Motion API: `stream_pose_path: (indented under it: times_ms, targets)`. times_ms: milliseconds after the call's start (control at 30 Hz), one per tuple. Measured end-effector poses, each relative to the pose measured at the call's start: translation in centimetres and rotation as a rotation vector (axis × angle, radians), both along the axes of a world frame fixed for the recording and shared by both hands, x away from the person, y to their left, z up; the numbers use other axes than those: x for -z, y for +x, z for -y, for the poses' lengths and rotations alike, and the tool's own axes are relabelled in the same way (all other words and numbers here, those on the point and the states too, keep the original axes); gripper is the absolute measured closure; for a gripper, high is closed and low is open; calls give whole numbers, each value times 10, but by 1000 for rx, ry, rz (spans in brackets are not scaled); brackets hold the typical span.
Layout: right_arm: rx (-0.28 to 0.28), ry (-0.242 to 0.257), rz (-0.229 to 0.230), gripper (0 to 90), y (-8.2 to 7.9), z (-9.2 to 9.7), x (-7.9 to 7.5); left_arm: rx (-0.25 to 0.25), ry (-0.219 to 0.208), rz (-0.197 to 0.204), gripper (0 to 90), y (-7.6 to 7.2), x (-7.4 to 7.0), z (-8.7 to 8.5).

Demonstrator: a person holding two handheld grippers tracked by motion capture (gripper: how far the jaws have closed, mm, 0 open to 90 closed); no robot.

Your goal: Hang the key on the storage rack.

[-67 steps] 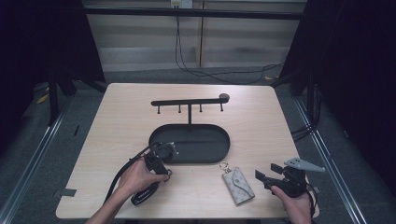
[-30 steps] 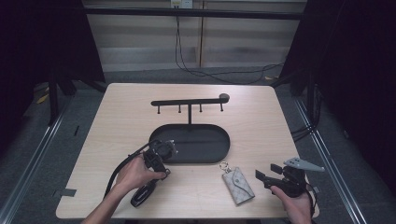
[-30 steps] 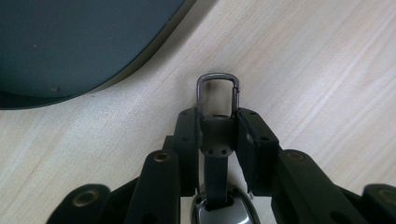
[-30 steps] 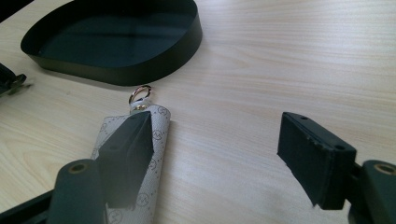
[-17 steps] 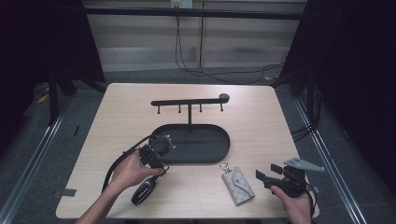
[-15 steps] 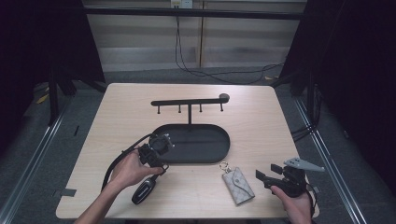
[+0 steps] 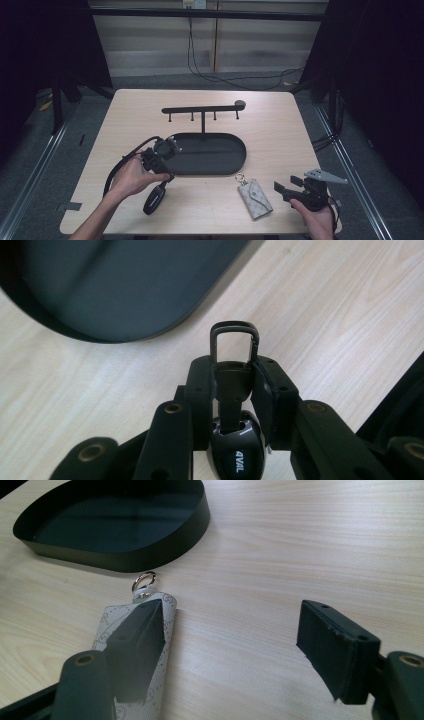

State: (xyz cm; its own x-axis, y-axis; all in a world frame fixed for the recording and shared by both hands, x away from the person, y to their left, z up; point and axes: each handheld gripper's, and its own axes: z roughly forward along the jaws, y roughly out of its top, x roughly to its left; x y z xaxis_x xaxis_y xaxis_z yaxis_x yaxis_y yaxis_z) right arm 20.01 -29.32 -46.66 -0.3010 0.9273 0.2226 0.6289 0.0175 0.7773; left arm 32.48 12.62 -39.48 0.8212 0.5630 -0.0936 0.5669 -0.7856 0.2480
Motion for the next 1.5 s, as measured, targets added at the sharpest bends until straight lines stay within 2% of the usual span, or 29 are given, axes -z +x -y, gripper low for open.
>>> stream_pose_path:
  times_ms: [233,400,433,600,733,833,1033,1133,1333,1433,1500]
  targets:
    - [6,-1,1,295,0,0,0,-10,-9,9,706,0,-7,-3]
    - [-5,-1,1,244,0,0,0,24,-5,10,706,0,-17,-3]
    - [-6,-7,3,234,0,-1,0,33,6,10,706,1,-19,-3]
    - [-11,-7,6,213,0,-2,0,32,15,23,706,1,-29,-2]
    - [-13,-7,6,211,0,-2,0,35,34,13,706,3,-36,-1]
    - [-12,-7,7,209,0,-1,0,31,24,1,706,4,-41,-3]
    - [-8,-7,8,209,0,-1,0,23,21,5,707,8,-52,-7]
    - [-8,-8,7,209,0,-1,0,8,2,-20,706,12,-52,-10]
    - [-9,-10,6,209,0,-1,0,5,9,-17,707,14,-59,-9]
    - [-9,-9,6,209,0,-1,0,1,7,-28,707,16,-64,-9]
    - [-9,-8,7,209,0,-1,0,4,21,-31,707,17,-67,-8]
